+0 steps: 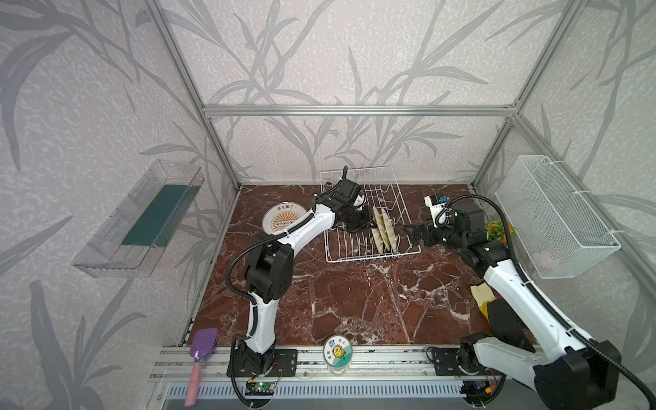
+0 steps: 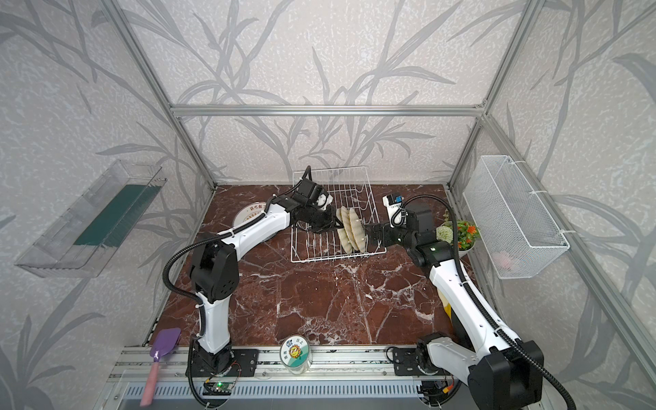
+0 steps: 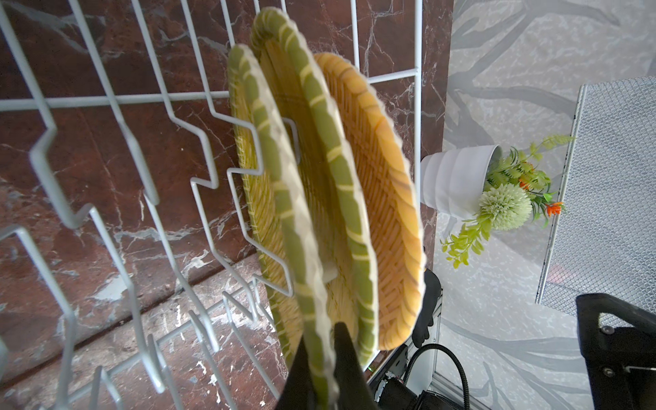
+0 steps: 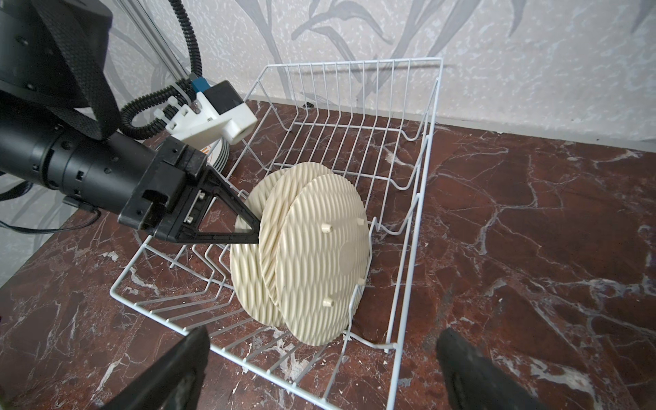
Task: Unload the plates from the dish rack
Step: Pick up a plate from the dish rack.
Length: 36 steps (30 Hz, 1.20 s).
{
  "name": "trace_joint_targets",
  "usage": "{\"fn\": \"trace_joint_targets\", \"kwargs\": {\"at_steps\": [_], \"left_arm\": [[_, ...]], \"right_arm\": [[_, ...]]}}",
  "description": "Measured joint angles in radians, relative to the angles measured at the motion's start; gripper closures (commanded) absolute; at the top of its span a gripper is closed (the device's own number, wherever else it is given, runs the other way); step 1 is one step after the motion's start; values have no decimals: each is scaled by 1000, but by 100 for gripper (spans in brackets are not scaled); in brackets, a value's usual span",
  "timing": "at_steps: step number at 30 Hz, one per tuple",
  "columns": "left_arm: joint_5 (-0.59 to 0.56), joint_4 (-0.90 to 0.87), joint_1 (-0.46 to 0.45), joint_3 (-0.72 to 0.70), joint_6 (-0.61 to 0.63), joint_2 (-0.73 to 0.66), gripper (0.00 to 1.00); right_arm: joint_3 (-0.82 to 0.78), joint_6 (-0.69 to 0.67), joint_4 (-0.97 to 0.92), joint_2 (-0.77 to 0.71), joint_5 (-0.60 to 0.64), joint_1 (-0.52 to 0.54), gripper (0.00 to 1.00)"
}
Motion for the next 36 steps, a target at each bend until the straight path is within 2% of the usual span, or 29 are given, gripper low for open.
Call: {"fn": "trace_joint_targets", "kwargs": {"at_steps": [7, 36], "left_arm": [[6, 12, 1, -5, -23, 0, 100], [2, 27, 2, -32, -45, -38, 100]], "right_arm": [[0, 17, 0, 0, 3, 0, 1], [0, 45, 0, -12, 37, 0, 1]]}}
